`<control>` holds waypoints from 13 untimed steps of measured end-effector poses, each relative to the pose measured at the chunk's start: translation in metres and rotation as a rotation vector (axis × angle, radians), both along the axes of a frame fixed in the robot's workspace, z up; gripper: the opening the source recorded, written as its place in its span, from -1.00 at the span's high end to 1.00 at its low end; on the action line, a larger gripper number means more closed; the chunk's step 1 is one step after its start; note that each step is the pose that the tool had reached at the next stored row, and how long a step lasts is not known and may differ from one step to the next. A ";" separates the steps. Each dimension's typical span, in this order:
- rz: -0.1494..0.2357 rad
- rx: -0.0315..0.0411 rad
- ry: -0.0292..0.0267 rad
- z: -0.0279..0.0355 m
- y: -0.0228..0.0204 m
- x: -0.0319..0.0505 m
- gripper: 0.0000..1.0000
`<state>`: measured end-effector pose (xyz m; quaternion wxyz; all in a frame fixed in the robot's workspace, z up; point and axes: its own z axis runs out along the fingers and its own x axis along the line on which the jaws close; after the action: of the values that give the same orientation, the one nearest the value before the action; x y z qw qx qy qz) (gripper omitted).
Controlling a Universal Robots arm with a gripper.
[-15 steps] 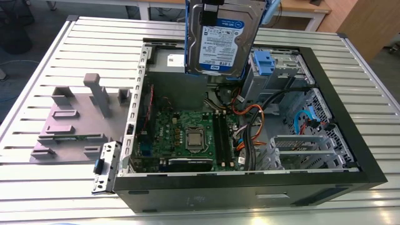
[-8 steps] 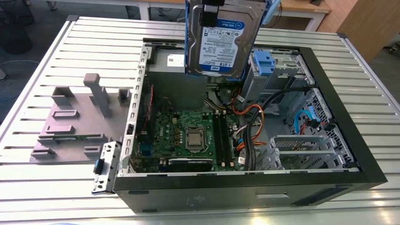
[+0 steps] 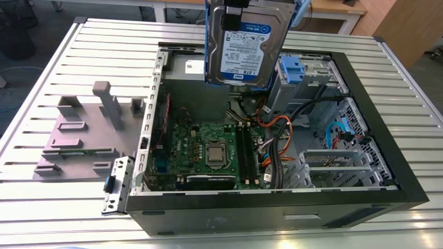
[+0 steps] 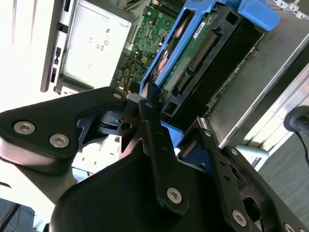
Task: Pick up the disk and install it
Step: 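Pick up the disk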
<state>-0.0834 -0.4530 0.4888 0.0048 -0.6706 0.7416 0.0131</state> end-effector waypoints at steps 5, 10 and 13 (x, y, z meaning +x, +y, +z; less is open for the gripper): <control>0.000 0.0001 0.0000 0.0000 -0.0014 0.0000 0.27; 0.000 0.0000 0.0000 0.0000 -0.0028 0.0000 0.27; 0.000 0.0001 -0.0001 -0.0001 -0.0036 0.0000 0.27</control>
<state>-0.0835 -0.4566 0.4887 0.0048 -0.6706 0.7417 0.0131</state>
